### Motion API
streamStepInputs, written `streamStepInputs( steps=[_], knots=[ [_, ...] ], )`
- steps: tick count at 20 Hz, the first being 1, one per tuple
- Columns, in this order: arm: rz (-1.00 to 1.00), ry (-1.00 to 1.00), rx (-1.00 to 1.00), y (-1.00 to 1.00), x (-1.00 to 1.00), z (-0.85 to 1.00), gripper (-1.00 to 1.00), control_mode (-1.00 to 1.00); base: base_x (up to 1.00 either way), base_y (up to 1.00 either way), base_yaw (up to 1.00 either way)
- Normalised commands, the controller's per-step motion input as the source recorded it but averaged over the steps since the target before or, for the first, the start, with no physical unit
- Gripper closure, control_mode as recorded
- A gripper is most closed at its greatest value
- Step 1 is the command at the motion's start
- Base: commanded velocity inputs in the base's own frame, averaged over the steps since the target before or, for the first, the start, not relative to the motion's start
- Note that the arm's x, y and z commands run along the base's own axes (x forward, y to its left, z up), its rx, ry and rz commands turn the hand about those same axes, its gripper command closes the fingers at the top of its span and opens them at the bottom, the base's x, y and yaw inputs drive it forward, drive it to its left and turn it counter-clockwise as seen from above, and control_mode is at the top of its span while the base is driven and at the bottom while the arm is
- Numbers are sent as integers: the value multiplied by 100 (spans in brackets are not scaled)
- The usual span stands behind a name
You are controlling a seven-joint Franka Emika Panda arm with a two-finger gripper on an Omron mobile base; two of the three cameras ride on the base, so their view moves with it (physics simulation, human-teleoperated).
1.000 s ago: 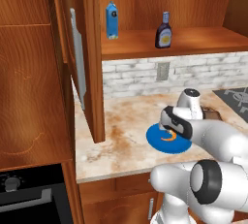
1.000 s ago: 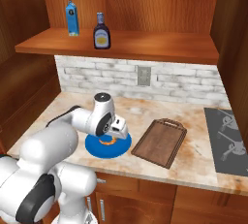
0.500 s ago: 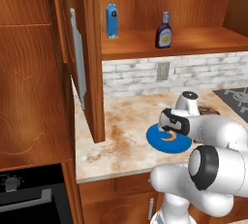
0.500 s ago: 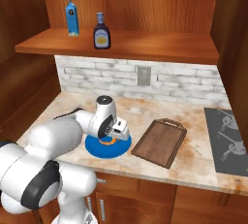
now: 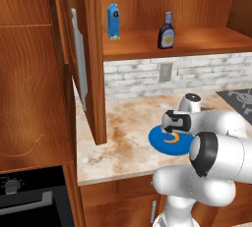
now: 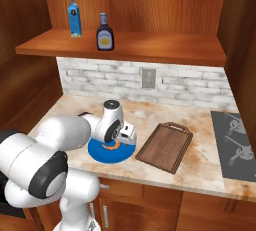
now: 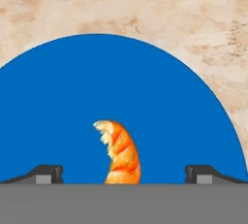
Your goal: Pick the shrimp from the plate and place it on the cutting board. Then pick the condiment bottle from the cabinet and place it next to the cutting board.
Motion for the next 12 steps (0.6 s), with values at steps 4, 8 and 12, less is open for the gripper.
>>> streamStepInputs(
  steps=[4,8,12],
  knots=[
    [0,0,0,-1,2,-12,-100,-100,0,0,0],
    [0,0,0,0,0,-17,-100,-100,0,0,0],
    [0,0,0,0,2,-18,-100,-100,0,0,0]
  ],
)
